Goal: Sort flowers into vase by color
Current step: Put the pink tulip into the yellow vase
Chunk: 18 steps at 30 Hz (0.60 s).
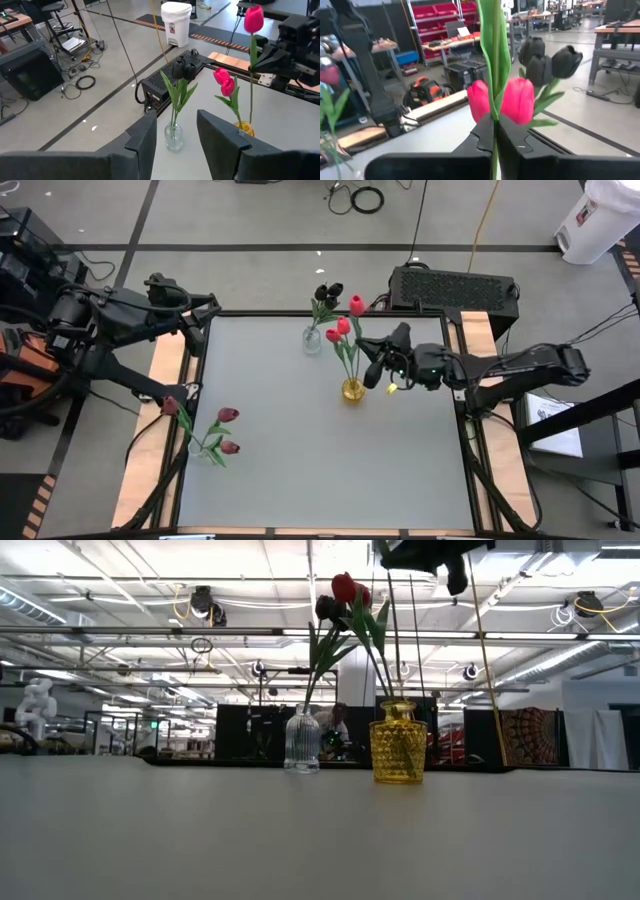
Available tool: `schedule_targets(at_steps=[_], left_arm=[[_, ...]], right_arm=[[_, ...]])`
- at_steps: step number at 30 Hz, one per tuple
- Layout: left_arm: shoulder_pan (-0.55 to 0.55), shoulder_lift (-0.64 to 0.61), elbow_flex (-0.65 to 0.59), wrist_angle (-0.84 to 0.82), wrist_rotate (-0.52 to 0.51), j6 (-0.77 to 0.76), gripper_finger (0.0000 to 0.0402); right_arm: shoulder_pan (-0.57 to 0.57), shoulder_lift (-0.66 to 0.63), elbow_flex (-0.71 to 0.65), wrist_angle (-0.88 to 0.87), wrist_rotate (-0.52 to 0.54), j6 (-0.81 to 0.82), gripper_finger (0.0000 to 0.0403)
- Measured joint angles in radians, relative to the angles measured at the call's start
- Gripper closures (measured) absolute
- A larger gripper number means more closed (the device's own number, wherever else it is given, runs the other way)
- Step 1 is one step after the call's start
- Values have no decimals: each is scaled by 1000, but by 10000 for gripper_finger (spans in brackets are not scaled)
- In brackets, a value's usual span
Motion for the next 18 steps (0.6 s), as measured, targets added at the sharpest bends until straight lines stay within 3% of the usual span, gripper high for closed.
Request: schedule_targets(at_steps=[18], left_arm=[[0,0,0,22,5,0,254]], right_arm=[[-1,90,0,-13,8,-7,403]])
